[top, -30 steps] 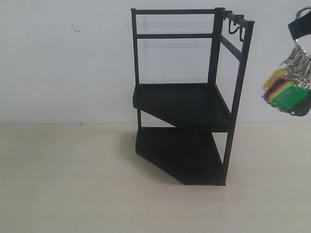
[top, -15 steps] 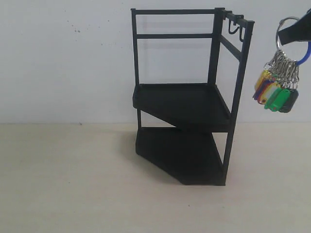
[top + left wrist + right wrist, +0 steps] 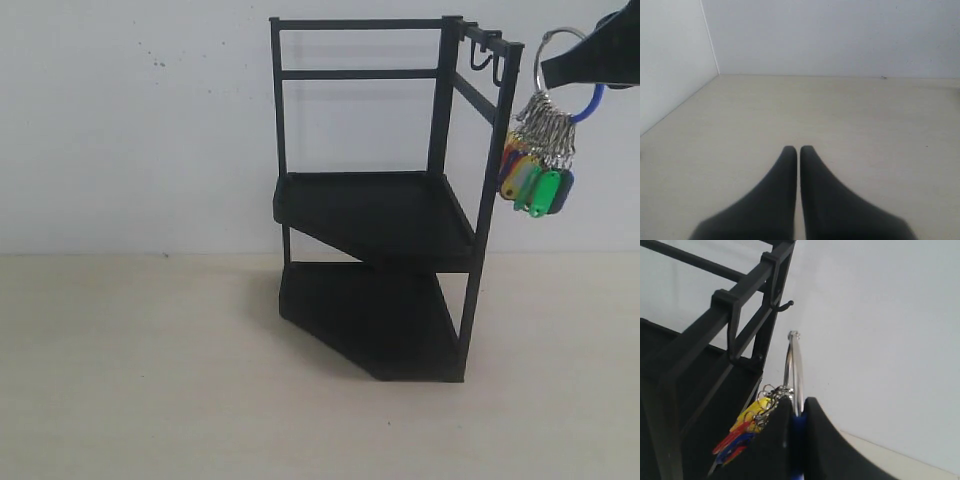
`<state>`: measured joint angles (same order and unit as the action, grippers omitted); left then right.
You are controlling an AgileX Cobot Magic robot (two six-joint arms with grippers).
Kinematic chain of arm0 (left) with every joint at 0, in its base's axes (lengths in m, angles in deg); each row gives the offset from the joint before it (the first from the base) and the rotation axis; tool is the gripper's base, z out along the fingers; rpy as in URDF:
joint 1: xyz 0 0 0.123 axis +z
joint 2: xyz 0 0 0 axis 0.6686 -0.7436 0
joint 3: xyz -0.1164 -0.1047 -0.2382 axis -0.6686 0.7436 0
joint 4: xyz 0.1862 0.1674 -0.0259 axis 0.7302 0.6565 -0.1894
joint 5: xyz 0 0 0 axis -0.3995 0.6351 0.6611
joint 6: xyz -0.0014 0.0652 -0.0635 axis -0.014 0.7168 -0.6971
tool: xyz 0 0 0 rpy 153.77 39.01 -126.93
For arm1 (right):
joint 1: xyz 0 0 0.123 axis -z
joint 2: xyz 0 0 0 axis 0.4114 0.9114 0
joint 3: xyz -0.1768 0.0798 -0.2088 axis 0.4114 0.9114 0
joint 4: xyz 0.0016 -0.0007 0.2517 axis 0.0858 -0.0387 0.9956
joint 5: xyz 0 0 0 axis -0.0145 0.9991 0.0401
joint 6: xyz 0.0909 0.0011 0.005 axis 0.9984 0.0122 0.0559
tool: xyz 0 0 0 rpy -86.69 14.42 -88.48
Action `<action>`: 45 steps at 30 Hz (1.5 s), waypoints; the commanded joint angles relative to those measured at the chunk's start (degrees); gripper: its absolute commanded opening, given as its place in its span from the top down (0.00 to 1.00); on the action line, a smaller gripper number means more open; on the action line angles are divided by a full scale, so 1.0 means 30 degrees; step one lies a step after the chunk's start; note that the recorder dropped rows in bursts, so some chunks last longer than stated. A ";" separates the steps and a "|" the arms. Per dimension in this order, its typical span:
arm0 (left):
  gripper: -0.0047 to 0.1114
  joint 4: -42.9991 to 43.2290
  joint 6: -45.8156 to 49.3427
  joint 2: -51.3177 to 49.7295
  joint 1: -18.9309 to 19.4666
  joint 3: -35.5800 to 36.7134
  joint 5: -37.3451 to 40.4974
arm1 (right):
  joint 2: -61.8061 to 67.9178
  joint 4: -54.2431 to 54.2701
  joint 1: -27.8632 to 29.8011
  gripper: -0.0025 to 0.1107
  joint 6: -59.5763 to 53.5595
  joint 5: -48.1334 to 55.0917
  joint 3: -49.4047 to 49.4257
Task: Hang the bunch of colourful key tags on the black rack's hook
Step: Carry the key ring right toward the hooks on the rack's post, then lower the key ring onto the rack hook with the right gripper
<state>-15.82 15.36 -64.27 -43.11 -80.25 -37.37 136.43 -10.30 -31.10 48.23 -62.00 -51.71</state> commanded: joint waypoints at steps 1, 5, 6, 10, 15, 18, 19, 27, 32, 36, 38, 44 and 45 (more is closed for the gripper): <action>0.92 0.0003 -0.0106 -0.0067 -0.0023 -0.0047 -0.0042 | 0.0326 0.0198 0.0115 0.98 -0.0393 -0.1492 -0.0087; 0.92 0.0003 -0.0106 -0.0067 -0.0023 -0.0047 -0.0042 | 0.0627 0.0198 0.0115 0.98 -0.1018 -0.1952 -0.0087; 0.92 0.0003 -0.0106 -0.0067 -0.0023 -0.0047 -0.0042 | 0.0671 0.0198 0.0115 0.98 -0.1043 -0.2124 -0.0087; 0.92 0.0003 -0.0106 -0.0067 -0.0023 -0.0047 -0.0042 | 0.0817 0.0290 0.0115 0.98 -0.1089 -0.2344 -0.0087; 0.92 0.0003 -0.0106 -0.0067 -0.0023 -0.0047 -0.0042 | 0.0861 0.0463 -0.0303 0.98 -0.1146 -0.2260 -0.0087; 0.92 0.0003 -0.0106 -0.0067 -0.0023 -0.0047 -0.0042 | 0.0861 0.0463 -0.0800 0.98 -0.1324 -0.2457 -0.0087; 0.92 0.0003 -0.0106 -0.0067 -0.0023 -0.0047 -0.0042 | 0.0891 0.0426 -0.0837 0.98 -0.1458 -0.2490 -0.0087; 0.92 0.0003 -0.0106 -0.0067 -0.0023 -0.0047 -0.0003 | 0.1538 0.0417 -0.0795 0.98 -0.1554 -0.2534 -0.0087; 0.92 0.0003 -0.0106 -0.0067 -0.0023 -0.0047 -0.0003 | 0.1655 0.0418 -0.0795 0.98 -0.1597 -0.2137 -0.0087; 0.92 0.0003 -0.0106 -0.0067 -0.0023 -0.0047 -0.0003 | 0.1655 0.0418 -0.0838 0.98 -0.1597 -0.1787 -0.0087; 0.92 0.0003 -0.0106 -0.0067 -0.0023 -0.0047 -0.0003 | 0.1655 0.0418 -0.0838 0.98 -0.1597 -0.1603 -0.0087; 0.92 0.0003 -0.0106 -0.0067 -0.0023 -0.0047 -0.0003 | 0.1655 0.0746 -0.0838 0.98 -0.1597 -0.1444 -0.0087; 0.92 0.0003 -0.0106 -0.0067 -0.0023 -0.0047 -0.0003 | 0.1655 0.0755 -0.0838 0.98 -0.1597 -0.1392 -0.0087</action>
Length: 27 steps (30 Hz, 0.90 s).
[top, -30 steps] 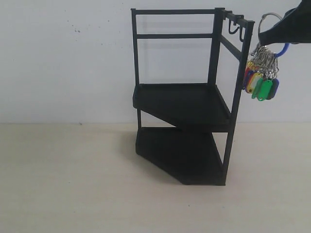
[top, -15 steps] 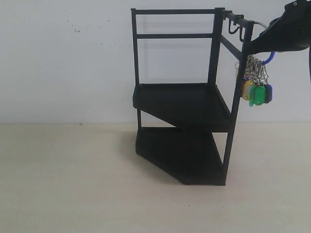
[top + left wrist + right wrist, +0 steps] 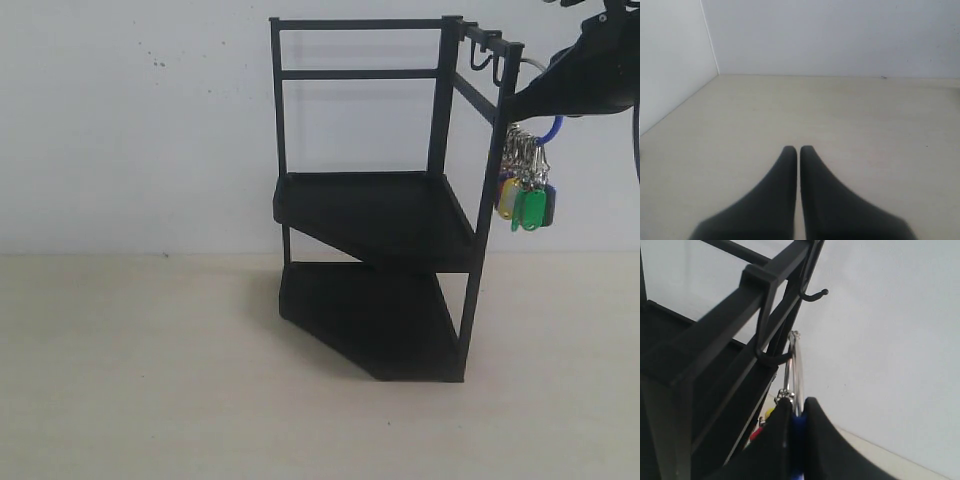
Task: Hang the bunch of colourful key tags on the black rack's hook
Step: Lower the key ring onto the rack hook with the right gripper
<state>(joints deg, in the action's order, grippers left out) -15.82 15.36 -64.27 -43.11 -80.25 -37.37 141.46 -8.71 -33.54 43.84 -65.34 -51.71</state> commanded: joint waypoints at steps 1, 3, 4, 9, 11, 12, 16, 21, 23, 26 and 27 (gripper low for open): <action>0.92 0.0003 -0.0106 -0.0067 -0.0023 -0.0047 -0.0003 | -0.0024 0.0259 -0.0026 0.98 -0.0133 -0.0231 -0.0087; 0.92 0.0003 -0.0106 -0.0067 -0.0023 -0.0047 -0.0003 | -0.0024 0.0307 -0.0026 0.98 -0.0174 -0.0173 -0.0087; 0.92 0.0003 -0.0106 -0.0067 -0.0023 -0.0047 -0.0003 | -0.0024 0.0307 -0.0026 0.98 -0.0174 -0.0123 -0.0087; 0.92 0.0003 -0.0106 -0.0067 -0.0023 -0.0047 -0.0003 | -0.0024 0.0336 -0.0026 0.98 -0.0174 -0.0114 -0.0087; 0.92 0.0003 -0.0106 -0.0067 -0.0023 -0.0047 -0.0003 | -0.0024 0.0377 -0.0026 0.98 -0.0174 -0.0114 -0.0087; 0.92 0.0003 -0.0106 -0.0067 -0.0023 -0.0047 -0.0003 | -0.0024 0.0377 -0.0026 0.98 -0.0174 -0.0114 -0.0087; 0.92 0.0003 -0.0106 -0.0067 -0.0023 -0.0047 -0.0003 | -0.0024 0.0377 -0.0026 0.98 -0.0405 0.0213 -0.0087; 0.92 0.0003 -0.0106 -0.0067 -0.0023 -0.0047 -0.0003 | -0.0024 0.0377 -0.0026 0.98 -0.0777 0.0482 -0.0087; 0.92 0.0003 -0.0106 -0.0067 -0.0023 -0.0047 -0.0003 | -0.0024 0.0411 -0.0026 0.98 -0.0775 0.0482 -0.0087; 0.92 0.0003 -0.0106 -0.0067 -0.0023 -0.0047 -0.0003 | -0.0024 0.0408 -0.0026 0.98 -0.0775 0.0482 -0.0087; 0.92 0.0003 -0.0106 -0.0067 -0.0023 -0.0047 -0.0003 | -0.0024 0.0408 -0.0026 0.97 -0.0775 0.0482 -0.0087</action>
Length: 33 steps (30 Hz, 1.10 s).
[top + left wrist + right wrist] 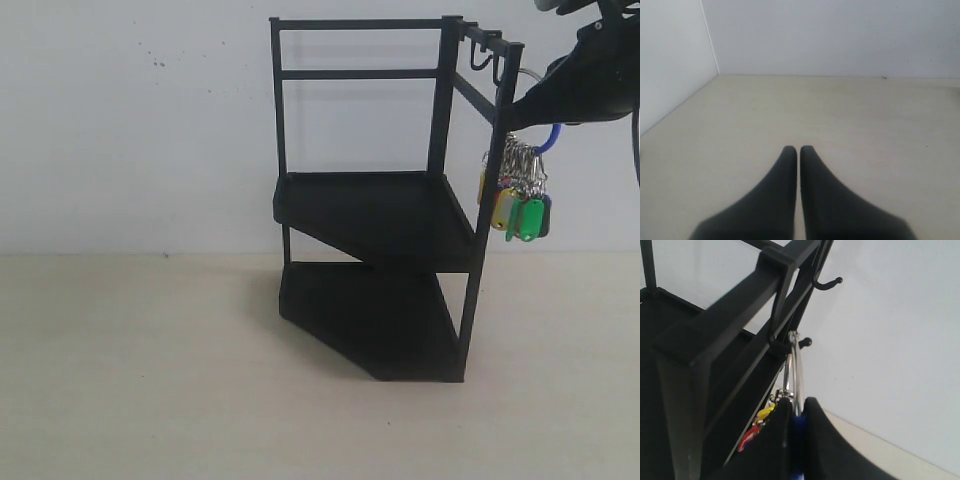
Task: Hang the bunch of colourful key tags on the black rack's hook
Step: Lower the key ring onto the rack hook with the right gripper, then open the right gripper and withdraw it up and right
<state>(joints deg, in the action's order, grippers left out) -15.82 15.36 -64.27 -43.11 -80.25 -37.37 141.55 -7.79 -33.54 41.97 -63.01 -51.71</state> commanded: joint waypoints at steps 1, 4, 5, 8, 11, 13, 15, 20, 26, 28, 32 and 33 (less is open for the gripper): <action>0.92 0.0003 -0.0106 -0.0067 -0.0023 -0.0047 -0.0003 | -0.0053 0.0100 -0.0026 0.95 -0.0152 -0.0268 -0.0087; 0.92 0.0003 -0.0106 -0.0067 -0.0023 -0.0047 -0.0003 | -0.0053 0.0100 -0.0026 0.79 -0.0231 -0.0257 -0.0087; 0.92 0.0003 -0.0106 -0.0067 -0.0023 -0.0047 -0.0003 | -0.0053 0.0100 -0.0026 0.71 -0.0276 -0.0224 -0.0087; 0.92 0.0003 -0.0106 -0.0067 -0.0023 -0.0047 -0.0003 | -0.0053 0.0100 -0.0026 0.45 -0.0484 -0.0224 -0.0087; 0.92 0.0003 -0.0106 -0.0067 -0.0023 -0.0047 -0.0003 | -0.0053 0.0100 0.0025 0.32 -0.0442 -0.0224 -0.0087; 0.92 0.0003 -0.0106 -0.0067 -0.0023 -0.0047 -0.0003 | -0.0136 0.0065 0.0025 0.34 -0.0270 -0.0189 -0.0087; 0.92 0.0003 -0.0106 -0.0067 -0.0023 -0.0047 -0.0003 | -0.0335 0.0065 0.0025 0.38 -0.0158 -0.0189 -0.0087; 0.92 0.0003 -0.0106 -0.0067 -0.0023 -0.0047 -0.0003 | -0.1245 0.0065 0.0056 0.44 -0.0158 0.0046 -0.0087; 0.92 0.0003 -0.0106 -0.0067 -0.0023 -0.0047 -0.0003 | -0.2114 -0.0191 0.0056 0.44 -0.0119 0.1443 -0.0087; 0.92 0.0003 -0.0106 -0.0067 -0.0023 -0.0047 -0.0003 | -0.2454 -0.0544 0.0056 0.44 0.0328 0.1959 -0.0087; 0.92 0.0003 -0.0106 -0.0067 -0.0023 -0.0047 -0.0003 | -0.3218 -0.2282 0.0097 0.44 0.2308 0.3255 -0.0087; 0.92 0.0003 -0.0106 -0.0067 -0.0023 -0.0047 -0.0003 | -0.3446 -0.2711 0.0204 0.45 0.3069 0.3625 -0.0087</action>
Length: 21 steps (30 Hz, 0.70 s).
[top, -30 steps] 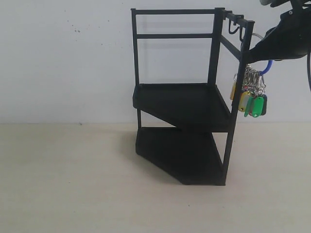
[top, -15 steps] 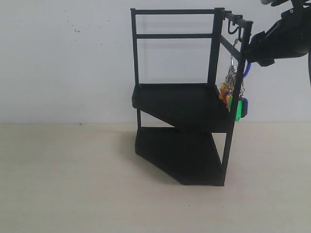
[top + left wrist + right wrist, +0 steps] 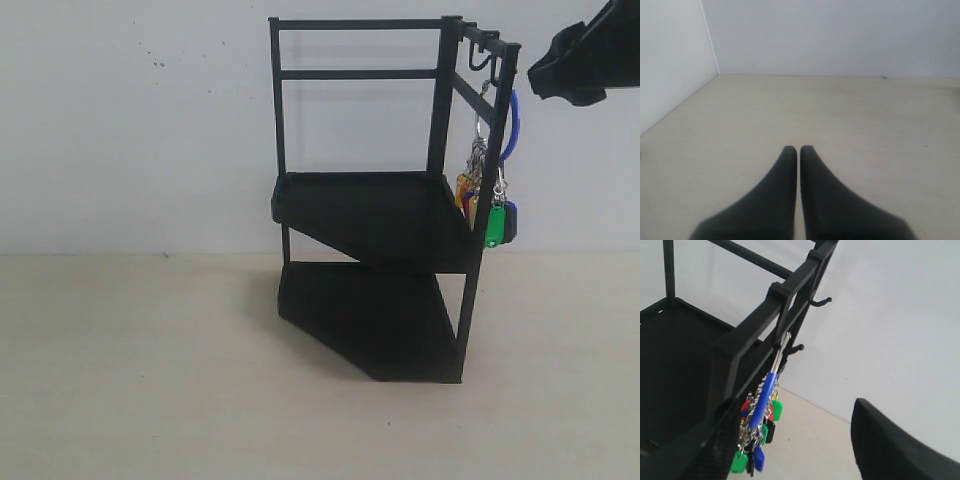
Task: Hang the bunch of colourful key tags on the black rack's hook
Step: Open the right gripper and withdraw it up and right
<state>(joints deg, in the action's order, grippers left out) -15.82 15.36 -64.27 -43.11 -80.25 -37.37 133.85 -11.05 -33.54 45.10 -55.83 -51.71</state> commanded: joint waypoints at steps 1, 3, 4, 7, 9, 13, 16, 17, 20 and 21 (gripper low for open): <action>0.92 0.0003 -0.0106 -0.0067 -0.0023 -0.0047 -0.0003 | -0.1099 -0.1685 0.0358 0.45 0.2480 0.1549 -0.0087; 0.92 0.0003 -0.0106 -0.0067 -0.0023 -0.0047 -0.0003 | -0.1709 -0.1720 0.0591 0.49 0.2754 0.2634 -0.0087; 0.92 0.0003 -0.0106 -0.0067 -0.0023 -0.0047 -0.0003 | -0.2050 -0.1720 0.0655 0.53 0.2754 0.3110 -0.0087; 0.92 0.0003 -0.0106 -0.0067 -0.0023 -0.0047 -0.0003 | -0.3092 -0.1541 0.0695 0.65 0.3538 0.4977 -0.0087; 0.92 0.0003 -0.0106 -0.0067 -0.0023 -0.0047 -0.0003 | -0.3845 -0.0914 0.0695 0.71 0.5142 0.6379 -0.0087; 0.92 0.0003 -0.0106 -0.0067 -0.0023 -0.0047 -0.0003 | -0.5166 0.0593 0.0695 0.90 0.6493 1.0252 -0.0087; 0.92 0.0003 -0.0106 -0.0067 -0.0023 -0.0047 -0.0003 | -0.6280 0.1146 0.0695 0.98 0.7974 1.3101 0.0001; 0.92 0.0003 -0.0106 -0.0067 -0.0023 -0.0047 -0.0003 | -0.6629 0.1384 0.0695 0.98 0.8170 1.3790 0.0160; 0.92 0.0003 -0.0106 -0.0067 -0.0023 -0.0047 -0.0003 | -0.8317 0.2369 0.0695 0.98 0.8264 1.4478 0.1794; 0.92 0.0003 -0.0106 -0.0067 -0.0023 -0.0047 -0.0003 | -0.8999 0.2681 0.0695 0.98 0.8264 1.4286 0.2546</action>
<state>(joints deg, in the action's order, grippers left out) -15.82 15.36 -64.27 -43.11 -80.25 -37.37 111.31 -5.29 -31.74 69.24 -14.49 -48.17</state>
